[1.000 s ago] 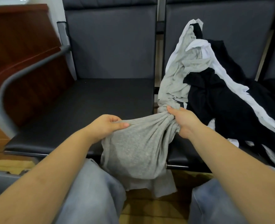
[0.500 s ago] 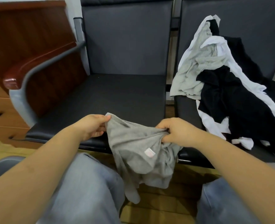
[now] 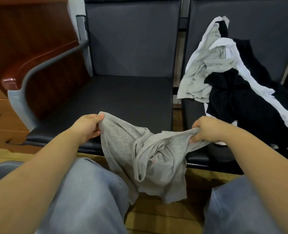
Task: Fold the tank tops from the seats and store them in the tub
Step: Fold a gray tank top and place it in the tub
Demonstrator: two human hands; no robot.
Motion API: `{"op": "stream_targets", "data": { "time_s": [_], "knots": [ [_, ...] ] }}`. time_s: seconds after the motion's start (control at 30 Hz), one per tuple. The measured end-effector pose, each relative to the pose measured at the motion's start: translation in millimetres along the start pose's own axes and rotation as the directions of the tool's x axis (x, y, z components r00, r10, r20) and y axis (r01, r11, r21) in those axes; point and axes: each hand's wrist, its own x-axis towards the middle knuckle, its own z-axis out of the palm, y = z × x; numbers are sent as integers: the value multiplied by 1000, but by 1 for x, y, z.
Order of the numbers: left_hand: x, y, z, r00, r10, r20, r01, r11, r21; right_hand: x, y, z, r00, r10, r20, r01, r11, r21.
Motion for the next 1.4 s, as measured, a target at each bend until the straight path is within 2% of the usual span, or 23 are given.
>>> {"op": "stream_targets", "data": {
  "time_s": [0.13,0.27,0.33,0.43,0.53,0.63,0.7,0.77,0.83,0.93,1.0,1.1,1.17,1.3,1.33,1.4],
  "knots": [
    [1,2,-4,997,1,-81,0,1000,19,-2,11,-5,997,70,28,-75,968,239],
    [0,3,-8,987,29,-156,-25,999,29,-13,20,-5,991,31,134,-90,882,462],
    [-2,2,-9,982,63,-177,-52,996,66,-18,26,-5,981,28,191,-130,825,549],
    [-8,2,-6,977,107,-184,-89,991,104,-26,30,-3,983,-9,185,-120,731,672],
    [-17,6,-4,977,127,-172,-114,990,85,-41,27,-7,985,-91,144,-69,564,823],
    [-28,13,-8,990,76,-122,-83,995,-54,-62,20,-19,979,-191,76,14,432,902],
    [-38,19,-13,997,42,-64,-55,974,-222,-78,15,-32,970,-241,15,82,386,919],
    [-51,31,-18,998,67,-16,-68,925,-373,-91,11,-48,958,-275,-76,168,327,930],
    [-64,49,-24,990,140,5,-123,887,-445,-105,4,-67,950,-269,-158,239,303,923],
    [-82,77,-35,964,263,-30,-249,862,-441,-119,0,-93,956,-174,-237,286,372,883],
    [-91,90,-43,934,338,-112,-356,878,-319,-128,-2,-107,954,-53,-296,282,504,816],
    [-94,97,-58,876,415,-248,-443,894,-67,-140,-3,-118,864,82,-497,284,735,616],
    [-94,100,-67,885,400,-239,-427,901,-75,-146,2,-124,810,90,-580,269,822,502],
    [-99,102,-82,917,361,-168,-382,917,-116,-148,17,-135,767,170,-619,99,922,375],
    [-99,102,-83,918,359,-167,-382,915,-131,-149,18,-137,761,188,-622,72,927,368],
    [-101,102,-84,918,372,-139,-392,906,-162,-149,18,-140,776,211,-595,140,862,488]
  ]
}}
